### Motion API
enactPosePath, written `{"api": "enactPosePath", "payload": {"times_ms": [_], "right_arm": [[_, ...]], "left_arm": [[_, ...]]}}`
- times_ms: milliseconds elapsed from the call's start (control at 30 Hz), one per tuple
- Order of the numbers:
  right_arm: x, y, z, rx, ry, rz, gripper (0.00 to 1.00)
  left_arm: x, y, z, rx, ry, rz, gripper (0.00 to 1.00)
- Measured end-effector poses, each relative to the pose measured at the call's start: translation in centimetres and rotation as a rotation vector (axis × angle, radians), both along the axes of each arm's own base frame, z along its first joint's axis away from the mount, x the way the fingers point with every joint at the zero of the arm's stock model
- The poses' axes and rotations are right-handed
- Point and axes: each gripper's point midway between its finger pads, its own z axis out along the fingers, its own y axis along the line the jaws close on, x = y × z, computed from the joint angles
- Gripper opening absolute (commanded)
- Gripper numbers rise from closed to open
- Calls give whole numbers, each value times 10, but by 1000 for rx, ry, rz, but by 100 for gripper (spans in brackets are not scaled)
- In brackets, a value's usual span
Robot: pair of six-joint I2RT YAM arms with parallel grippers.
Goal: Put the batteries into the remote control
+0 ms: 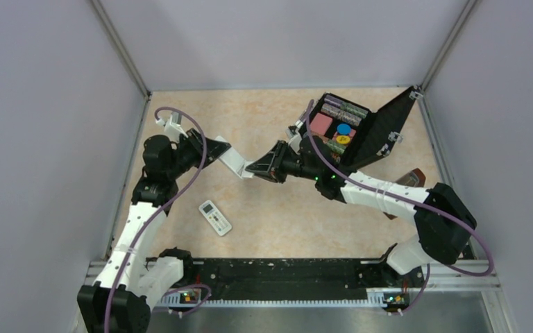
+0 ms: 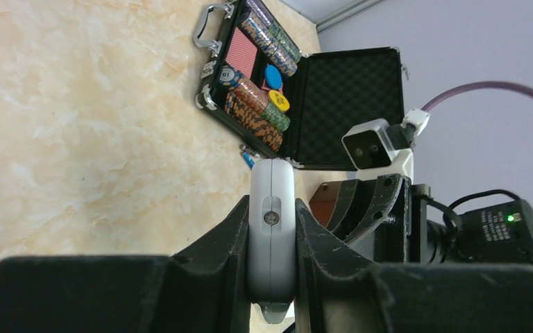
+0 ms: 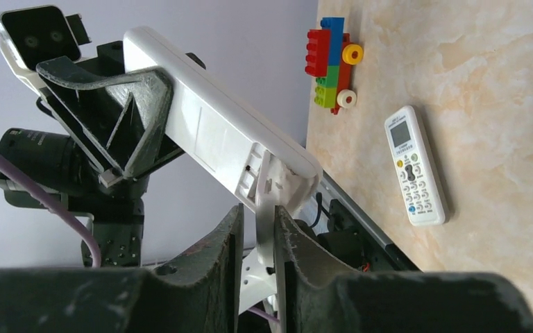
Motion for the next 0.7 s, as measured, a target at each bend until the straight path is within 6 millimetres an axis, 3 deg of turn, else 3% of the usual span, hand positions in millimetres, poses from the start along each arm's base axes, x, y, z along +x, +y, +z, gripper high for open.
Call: {"api": "enactPosePath", "payload": {"times_ms": [133, 533, 700], "right_arm": [[1, 3, -2, -8, -6, 10, 0], [8, 3, 0, 2, -54, 12, 0], [9, -16, -20, -148, -100, -29, 0]], "left_arm": [[1, 1, -6, 46, -17, -15, 0], [6, 25, -38, 170, 52, 106, 0], [0, 35, -52, 202, 78, 156, 0]]}}
